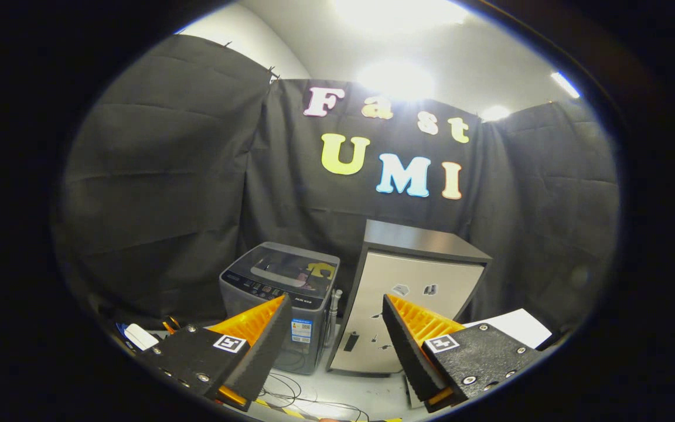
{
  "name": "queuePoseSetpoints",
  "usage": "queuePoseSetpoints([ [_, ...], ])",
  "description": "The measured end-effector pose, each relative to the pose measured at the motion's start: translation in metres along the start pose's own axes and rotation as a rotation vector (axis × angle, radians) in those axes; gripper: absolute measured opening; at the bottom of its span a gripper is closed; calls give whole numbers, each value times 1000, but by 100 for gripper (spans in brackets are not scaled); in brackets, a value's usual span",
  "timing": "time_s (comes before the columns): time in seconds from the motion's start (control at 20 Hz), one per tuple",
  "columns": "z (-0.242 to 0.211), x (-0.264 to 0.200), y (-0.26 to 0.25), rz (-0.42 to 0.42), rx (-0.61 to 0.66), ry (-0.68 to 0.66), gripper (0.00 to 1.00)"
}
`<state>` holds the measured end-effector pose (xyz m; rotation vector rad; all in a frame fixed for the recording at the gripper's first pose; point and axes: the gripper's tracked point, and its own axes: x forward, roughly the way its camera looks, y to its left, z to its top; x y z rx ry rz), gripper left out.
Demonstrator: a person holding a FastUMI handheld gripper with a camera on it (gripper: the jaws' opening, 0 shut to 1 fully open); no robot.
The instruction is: Put the clothes into the washing machine and then close the washing machine lid.
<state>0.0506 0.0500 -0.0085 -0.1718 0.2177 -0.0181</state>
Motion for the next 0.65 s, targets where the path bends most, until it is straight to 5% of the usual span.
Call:
queuePoseSetpoints([
  [0.65,-12,-98,-34,-46,110,-110,95],
])
